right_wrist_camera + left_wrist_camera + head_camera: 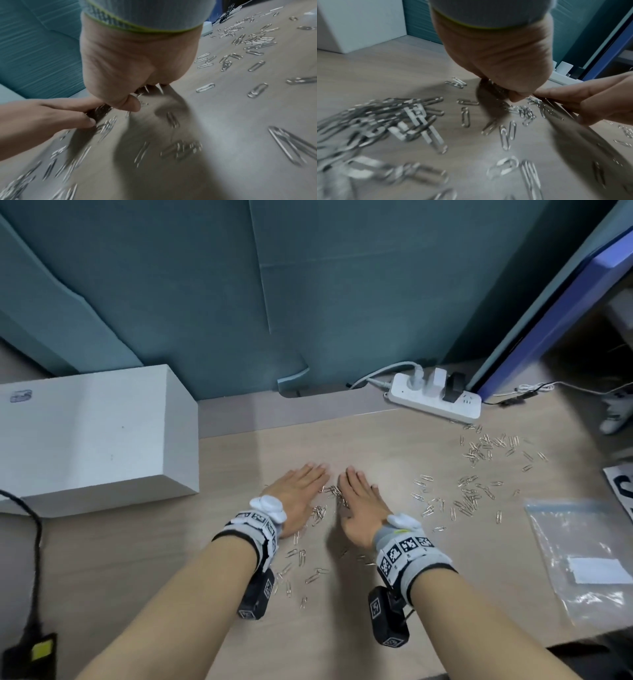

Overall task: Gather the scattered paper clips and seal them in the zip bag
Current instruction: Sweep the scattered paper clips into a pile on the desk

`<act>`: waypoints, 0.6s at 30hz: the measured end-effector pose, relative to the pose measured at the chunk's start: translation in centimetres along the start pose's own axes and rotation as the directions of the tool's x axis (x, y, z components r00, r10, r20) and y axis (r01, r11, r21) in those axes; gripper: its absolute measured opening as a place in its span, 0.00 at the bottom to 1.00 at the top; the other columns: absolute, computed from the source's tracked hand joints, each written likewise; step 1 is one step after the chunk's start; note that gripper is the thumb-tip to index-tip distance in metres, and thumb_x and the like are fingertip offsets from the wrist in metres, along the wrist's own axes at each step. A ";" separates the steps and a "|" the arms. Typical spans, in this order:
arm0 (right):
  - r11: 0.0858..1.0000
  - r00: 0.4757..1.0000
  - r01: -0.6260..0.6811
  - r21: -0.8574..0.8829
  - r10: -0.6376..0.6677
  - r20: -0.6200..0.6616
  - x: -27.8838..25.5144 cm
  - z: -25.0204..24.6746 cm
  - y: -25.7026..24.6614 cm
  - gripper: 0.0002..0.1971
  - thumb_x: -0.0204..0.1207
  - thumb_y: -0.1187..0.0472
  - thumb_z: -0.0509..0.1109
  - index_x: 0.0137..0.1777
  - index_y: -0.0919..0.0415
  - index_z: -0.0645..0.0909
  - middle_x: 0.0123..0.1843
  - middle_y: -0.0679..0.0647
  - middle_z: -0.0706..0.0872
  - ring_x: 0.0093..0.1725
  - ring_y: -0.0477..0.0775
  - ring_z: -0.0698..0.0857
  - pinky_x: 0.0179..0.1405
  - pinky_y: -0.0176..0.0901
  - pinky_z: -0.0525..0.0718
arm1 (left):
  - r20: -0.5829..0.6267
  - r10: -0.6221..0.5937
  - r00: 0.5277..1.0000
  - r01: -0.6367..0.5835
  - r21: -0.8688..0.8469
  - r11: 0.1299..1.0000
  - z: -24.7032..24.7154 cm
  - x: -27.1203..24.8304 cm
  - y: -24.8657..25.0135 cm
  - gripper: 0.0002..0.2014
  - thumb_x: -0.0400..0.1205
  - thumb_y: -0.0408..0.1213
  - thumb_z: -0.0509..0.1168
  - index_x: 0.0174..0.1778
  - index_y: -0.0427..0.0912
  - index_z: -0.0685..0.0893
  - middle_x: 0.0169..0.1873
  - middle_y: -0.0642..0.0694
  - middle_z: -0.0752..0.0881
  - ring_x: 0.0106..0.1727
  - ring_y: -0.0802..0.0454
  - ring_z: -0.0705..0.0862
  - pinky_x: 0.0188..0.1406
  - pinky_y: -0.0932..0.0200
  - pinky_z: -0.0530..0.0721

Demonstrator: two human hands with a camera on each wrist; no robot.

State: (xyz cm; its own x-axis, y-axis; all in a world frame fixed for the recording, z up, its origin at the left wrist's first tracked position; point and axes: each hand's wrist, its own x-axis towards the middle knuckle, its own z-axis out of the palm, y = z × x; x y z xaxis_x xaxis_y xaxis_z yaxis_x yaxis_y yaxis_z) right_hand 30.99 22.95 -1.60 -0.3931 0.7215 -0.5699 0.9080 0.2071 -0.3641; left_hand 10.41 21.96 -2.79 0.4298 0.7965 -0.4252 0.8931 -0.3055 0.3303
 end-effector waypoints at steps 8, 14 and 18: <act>0.999 0.998 0.035 -0.004 -0.035 0.060 -4.7 4.2 -3.6 0.46 0.81 0.65 0.60 0.90 0.55 0.33 0.90 0.49 0.29 0.89 0.50 0.31 0.88 0.49 0.35 | -0.010 -0.001 1.000 0.000 -0.027 1.000 3.0 -7.3 0.6 0.37 0.89 0.35 0.53 0.90 0.49 0.40 0.89 0.53 0.38 0.89 0.54 0.37 0.87 0.57 0.39; 0.995 0.995 0.083 0.056 -0.086 0.043 -6.9 7.1 -4.8 0.43 0.80 0.63 0.61 0.92 0.51 0.44 0.92 0.42 0.39 0.91 0.47 0.39 0.90 0.49 0.41 | -0.123 -0.026 0.992 0.012 -0.111 0.994 5.6 -11.6 0.2 0.35 0.86 0.38 0.56 0.90 0.49 0.54 0.90 0.50 0.54 0.90 0.49 0.51 0.89 0.50 0.52; 0.995 0.976 -0.001 0.096 0.022 -0.215 -8.3 6.6 -4.4 0.32 0.84 0.53 0.58 0.89 0.45 0.59 0.92 0.44 0.52 0.91 0.52 0.48 0.89 0.60 0.45 | -0.309 -0.341 0.888 0.302 -0.167 0.938 7.2 -15.1 0.1 0.35 0.82 0.55 0.54 0.88 0.62 0.56 0.90 0.53 0.51 0.90 0.49 0.49 0.87 0.38 0.52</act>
State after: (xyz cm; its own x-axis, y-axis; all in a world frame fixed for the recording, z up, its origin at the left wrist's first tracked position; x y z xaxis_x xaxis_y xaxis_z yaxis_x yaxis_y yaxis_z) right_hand 29.28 11.70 -0.07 -0.3332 0.8509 -0.4061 0.8904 0.1421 -0.4325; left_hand 4.99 6.17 -2.41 0.0359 0.9727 -0.2294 0.9456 0.0412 0.3227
